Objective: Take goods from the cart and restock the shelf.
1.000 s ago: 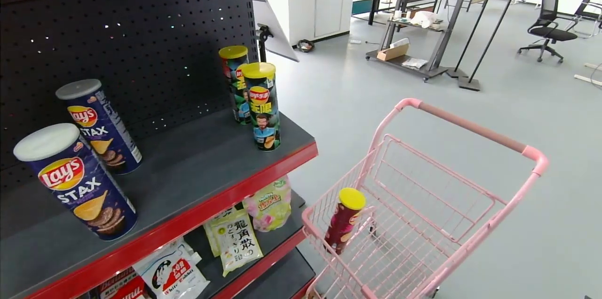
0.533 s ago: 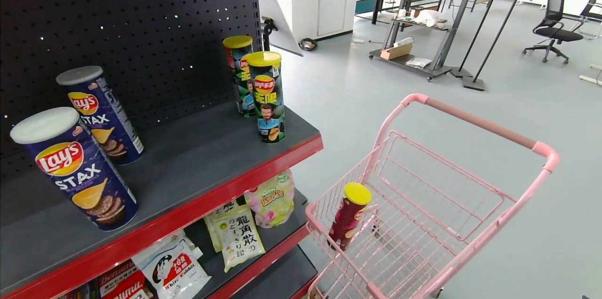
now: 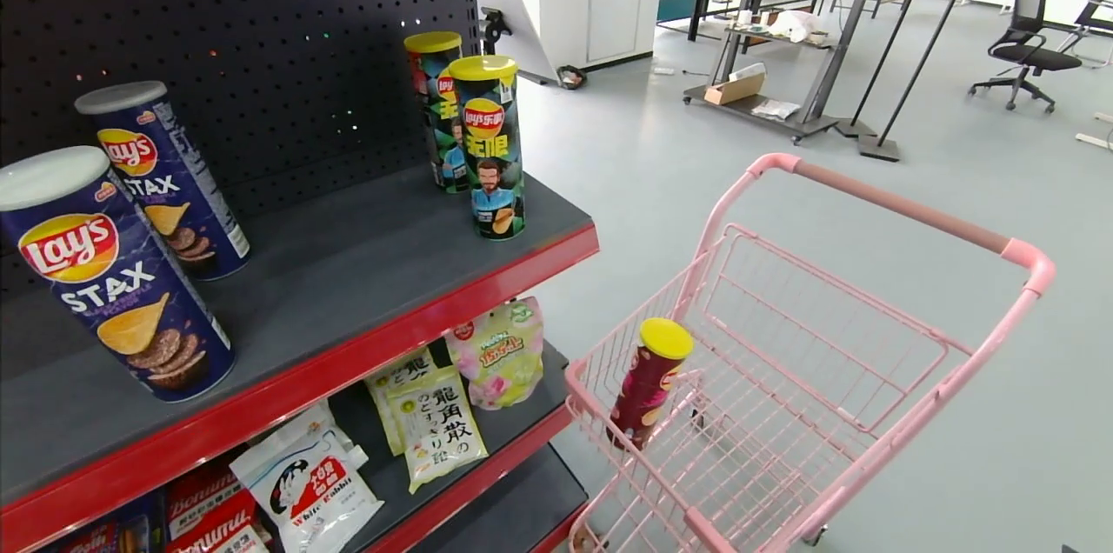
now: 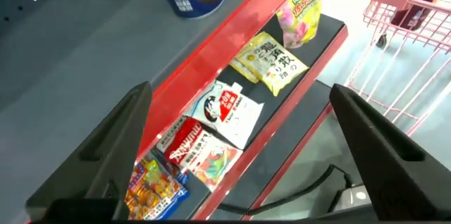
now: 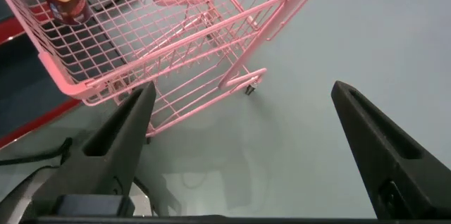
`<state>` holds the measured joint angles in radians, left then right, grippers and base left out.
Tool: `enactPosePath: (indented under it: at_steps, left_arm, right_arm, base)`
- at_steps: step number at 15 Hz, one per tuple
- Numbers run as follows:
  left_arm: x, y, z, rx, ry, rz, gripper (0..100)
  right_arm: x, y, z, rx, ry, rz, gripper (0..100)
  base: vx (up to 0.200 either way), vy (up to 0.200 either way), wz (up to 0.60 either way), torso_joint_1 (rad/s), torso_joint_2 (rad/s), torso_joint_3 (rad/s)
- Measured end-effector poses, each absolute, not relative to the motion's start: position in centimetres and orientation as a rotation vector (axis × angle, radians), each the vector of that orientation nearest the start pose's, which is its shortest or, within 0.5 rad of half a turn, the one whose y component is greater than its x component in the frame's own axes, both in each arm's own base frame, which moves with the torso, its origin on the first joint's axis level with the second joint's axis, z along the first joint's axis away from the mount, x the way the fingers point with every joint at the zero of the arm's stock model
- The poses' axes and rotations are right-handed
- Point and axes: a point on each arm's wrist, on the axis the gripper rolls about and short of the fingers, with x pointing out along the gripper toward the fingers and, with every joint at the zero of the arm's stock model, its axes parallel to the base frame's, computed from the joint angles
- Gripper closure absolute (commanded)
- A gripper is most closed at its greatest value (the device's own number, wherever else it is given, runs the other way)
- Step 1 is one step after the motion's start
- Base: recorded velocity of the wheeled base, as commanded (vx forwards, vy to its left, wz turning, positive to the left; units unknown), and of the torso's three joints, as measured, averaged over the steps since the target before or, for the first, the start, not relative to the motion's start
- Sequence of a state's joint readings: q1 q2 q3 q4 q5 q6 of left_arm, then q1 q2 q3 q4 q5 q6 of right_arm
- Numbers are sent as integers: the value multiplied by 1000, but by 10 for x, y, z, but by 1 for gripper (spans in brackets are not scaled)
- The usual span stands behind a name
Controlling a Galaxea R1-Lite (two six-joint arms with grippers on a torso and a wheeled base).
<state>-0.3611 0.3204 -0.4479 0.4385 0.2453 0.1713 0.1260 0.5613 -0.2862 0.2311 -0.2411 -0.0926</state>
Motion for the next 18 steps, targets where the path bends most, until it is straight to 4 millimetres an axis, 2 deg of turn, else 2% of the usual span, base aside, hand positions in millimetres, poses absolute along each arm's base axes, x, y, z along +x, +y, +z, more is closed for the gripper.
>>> enactPosePath:
  at_steps: [5,7,9,12,14,16,18]
  left_arm:
    - [-21,14,158,264,287,-135,0]
    - [-22,14,156,264,285,-132,0]
    - [-22,14,155,264,287,-133,0]
    - [-22,15,154,279,291,-99,0]
    - [-19,15,155,293,304,-65,0]
    - [-16,14,159,288,313,-57,0]
    - [-14,13,159,277,327,-45,0]
  right_arm:
    - [32,-1,133,-205,564,-70,0]
    - [46,1,138,-186,568,-39,0]
    - [74,6,147,-142,525,-22,0]
    - [140,17,150,-54,463,15,0]
    - [183,30,142,-9,415,55,0]
    - [214,47,128,23,378,116,0]
    - [228,64,112,48,412,251,0]
  base:
    - [0,0,0,-101,277,170]
    - [0,0,0,0,0,0]
    - [0,0,0,0,0,0]
    - [0,0,0,0,0,0]
    - [0,0,0,0,0,0]
    - [0,0,0,0,0,0]
    - [0,0,0,0,0,0]
